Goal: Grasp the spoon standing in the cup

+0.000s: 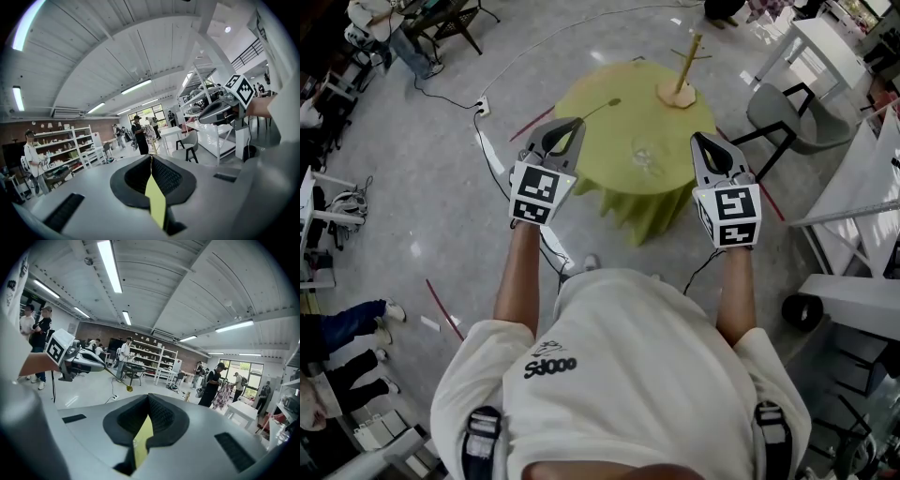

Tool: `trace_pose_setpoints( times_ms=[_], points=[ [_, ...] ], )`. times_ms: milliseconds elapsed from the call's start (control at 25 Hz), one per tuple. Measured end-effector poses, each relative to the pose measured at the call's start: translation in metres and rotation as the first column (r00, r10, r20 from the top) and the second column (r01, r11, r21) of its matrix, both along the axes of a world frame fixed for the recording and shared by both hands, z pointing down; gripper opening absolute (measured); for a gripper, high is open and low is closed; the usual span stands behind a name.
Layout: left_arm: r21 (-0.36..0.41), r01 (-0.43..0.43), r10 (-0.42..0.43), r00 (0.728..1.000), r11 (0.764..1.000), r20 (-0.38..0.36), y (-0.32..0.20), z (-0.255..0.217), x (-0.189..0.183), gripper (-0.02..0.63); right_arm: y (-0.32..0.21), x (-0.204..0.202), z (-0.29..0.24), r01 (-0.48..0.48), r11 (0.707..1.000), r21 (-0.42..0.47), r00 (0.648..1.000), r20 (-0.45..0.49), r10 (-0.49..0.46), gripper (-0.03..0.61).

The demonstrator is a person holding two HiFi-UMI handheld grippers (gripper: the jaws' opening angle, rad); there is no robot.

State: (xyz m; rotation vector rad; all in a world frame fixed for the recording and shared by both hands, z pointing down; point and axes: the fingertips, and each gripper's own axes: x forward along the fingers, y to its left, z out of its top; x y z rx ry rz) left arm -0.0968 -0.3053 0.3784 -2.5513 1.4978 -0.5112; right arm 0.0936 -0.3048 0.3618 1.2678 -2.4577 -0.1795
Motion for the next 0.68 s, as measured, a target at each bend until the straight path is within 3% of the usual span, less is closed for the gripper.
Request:
trace_pose_setpoints(
  times_ms=[680],
  points=[
    [0.0,-0.03,0.03,1.0,1.0,0.006,0.0105,-0.0032,0.0081,0.032,0.0094,-0.0027,0.0014,0.004,1.0,-0.008,1.0,0.005,-0.004,0.021]
  ],
)
